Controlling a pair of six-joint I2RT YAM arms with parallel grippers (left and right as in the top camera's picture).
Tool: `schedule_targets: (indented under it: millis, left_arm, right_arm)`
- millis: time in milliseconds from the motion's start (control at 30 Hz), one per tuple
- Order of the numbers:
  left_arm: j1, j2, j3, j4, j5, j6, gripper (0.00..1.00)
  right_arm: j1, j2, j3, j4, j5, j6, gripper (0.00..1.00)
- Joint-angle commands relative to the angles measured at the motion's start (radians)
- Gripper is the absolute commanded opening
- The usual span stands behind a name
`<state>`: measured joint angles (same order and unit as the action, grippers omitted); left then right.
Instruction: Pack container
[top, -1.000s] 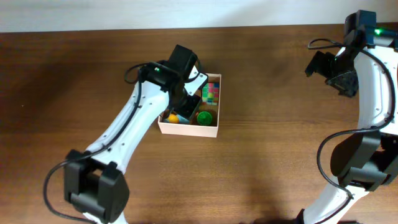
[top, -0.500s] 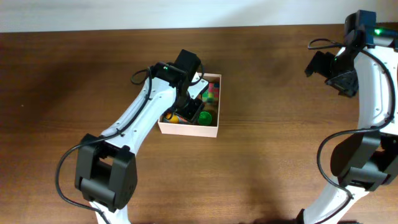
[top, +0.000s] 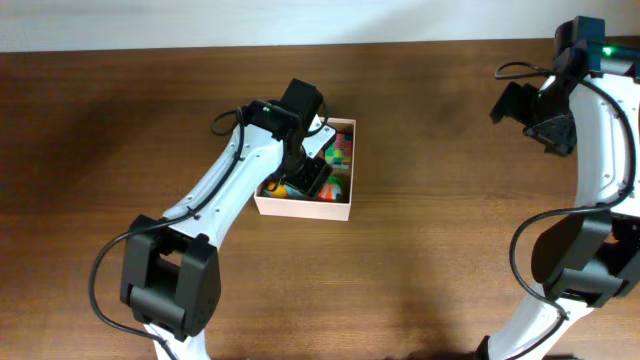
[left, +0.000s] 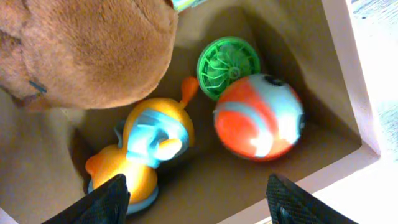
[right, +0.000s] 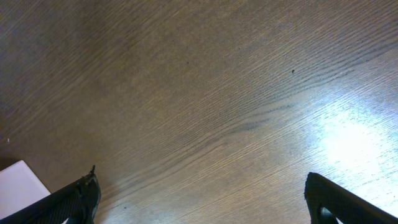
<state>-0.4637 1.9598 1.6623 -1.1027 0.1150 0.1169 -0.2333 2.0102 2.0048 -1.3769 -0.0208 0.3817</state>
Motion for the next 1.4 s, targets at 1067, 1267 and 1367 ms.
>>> schedule_targets:
  millis: [1067,1267,1367]
  left_arm:
    - [0.271,-0.206,0.292,-0.192,-0.191,-0.229,0.73]
    - [0.359,-0.214,0.26,-0.272,-0.249,-0.229,0.73]
    - [0.359,-0.216,0.238,-0.301,-0.289,-0.25,0.73]
  right_arm:
    - [-0.004,-0.012,0.014,0.001,0.006,-0.008,0.99]
    - [-0.004,-0.012,0.014,0.001,0.006,-0.008,0.99]
    - [-0.004,-0.012,0.014,0.001,0.006,-0.008,0.99]
